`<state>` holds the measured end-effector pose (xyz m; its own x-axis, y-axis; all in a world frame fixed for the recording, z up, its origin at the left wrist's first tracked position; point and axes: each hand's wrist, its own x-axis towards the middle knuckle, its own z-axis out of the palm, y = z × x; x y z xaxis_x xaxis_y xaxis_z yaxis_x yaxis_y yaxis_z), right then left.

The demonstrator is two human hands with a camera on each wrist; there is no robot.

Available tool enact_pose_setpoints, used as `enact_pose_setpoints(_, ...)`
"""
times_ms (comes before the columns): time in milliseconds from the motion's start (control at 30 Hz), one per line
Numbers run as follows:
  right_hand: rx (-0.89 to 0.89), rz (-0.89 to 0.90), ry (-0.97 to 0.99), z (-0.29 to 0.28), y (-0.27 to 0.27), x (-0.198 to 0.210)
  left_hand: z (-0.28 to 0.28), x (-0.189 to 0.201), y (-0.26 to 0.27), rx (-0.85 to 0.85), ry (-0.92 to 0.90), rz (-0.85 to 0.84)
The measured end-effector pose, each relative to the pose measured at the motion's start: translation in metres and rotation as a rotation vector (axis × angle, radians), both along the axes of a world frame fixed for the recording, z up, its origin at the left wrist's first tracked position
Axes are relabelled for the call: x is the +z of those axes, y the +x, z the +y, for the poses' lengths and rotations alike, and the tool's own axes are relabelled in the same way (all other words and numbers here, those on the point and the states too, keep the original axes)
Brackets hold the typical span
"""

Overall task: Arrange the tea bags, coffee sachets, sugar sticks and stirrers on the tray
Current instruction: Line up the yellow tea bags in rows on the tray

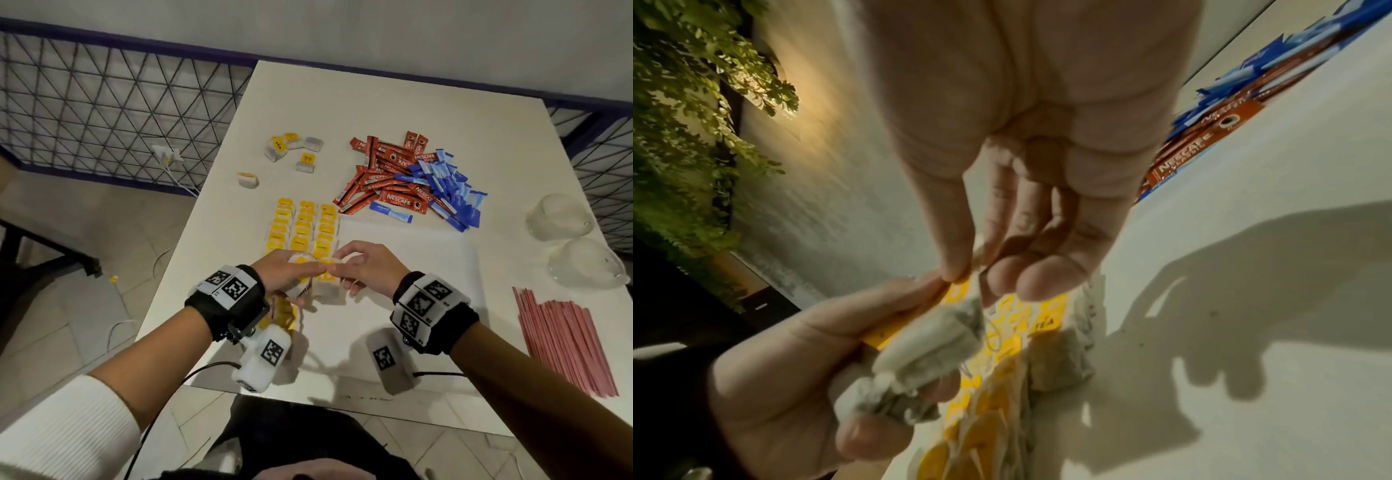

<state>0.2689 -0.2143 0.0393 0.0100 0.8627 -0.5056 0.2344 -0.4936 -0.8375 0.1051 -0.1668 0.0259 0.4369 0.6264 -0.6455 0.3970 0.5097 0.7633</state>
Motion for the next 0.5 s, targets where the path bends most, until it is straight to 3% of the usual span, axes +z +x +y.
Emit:
enact_pose_setpoints(167,0.038,0.002,-0.042,-0.002,-0.004,-0.013,-0.007,0.002,-0.011,-0.053,0.003,0.014)
enact_pose_setpoints(333,0.043,-0.022,-0.116,-0.002,-0.011,-0.029,0.004,0.011,-0.028,0.081,-0.058,-0.050)
enact_pose_setpoints(500,0.030,-0.011,-0.211,0.003,-0.019,-0.036,0.013,0.018,-0.040,0.077,-0.046,-0.039)
